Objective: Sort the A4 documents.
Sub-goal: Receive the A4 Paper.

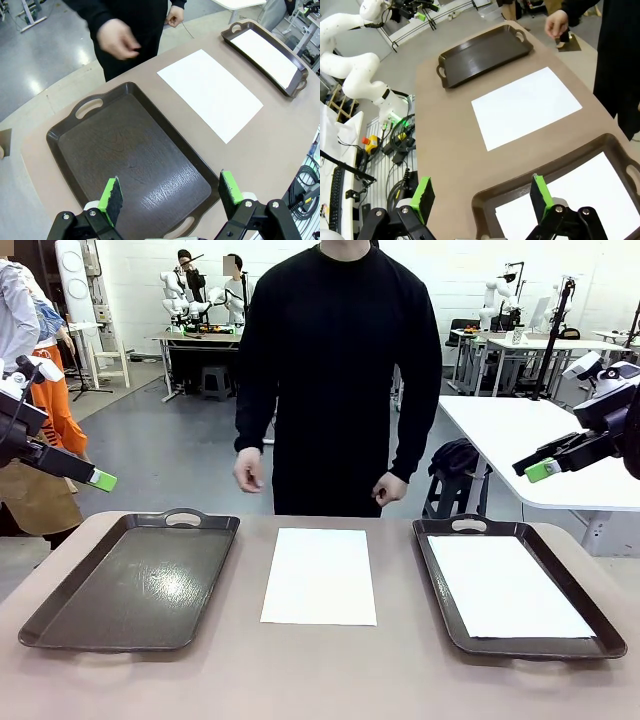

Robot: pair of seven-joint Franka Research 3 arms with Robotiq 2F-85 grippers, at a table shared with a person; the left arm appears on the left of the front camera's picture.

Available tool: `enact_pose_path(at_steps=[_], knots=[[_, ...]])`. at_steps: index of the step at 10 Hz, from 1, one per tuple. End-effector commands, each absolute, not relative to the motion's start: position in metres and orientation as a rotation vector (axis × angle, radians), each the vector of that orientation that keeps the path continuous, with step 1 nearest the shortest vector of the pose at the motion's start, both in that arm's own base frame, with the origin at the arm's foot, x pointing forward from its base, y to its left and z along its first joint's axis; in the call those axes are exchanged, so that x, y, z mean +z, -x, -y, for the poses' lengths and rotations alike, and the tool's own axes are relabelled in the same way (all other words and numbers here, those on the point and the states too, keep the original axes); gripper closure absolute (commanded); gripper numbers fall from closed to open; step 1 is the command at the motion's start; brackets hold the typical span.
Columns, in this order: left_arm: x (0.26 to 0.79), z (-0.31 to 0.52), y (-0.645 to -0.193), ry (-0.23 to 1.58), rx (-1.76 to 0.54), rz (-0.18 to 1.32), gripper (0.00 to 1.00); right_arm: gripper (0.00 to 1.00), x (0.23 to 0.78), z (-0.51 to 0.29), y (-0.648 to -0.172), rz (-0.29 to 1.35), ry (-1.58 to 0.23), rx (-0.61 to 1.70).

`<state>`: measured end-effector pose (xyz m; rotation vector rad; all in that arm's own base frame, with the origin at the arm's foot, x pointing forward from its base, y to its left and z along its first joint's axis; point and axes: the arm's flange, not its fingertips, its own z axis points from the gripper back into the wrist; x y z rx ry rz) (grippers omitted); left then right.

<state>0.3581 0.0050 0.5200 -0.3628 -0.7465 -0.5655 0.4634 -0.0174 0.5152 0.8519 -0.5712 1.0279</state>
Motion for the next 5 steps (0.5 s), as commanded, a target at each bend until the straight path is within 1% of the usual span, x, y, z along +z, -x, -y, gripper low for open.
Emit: enact_pose_path(at_steps=[1, 5], knots=[[0.5184, -0.0069, -0.3592, 0.376, -0.567, 0.752, 0.00, 0.00, 0.5154, 0.0165, -0.4643, 0.577, -0.847, 1.029], [0.5184, -0.0069, -0.3592, 0.376, -0.567, 0.752, 0.00, 0.00, 0.5154, 0.0165, -0.4643, 0.577, -0.847, 1.029]])
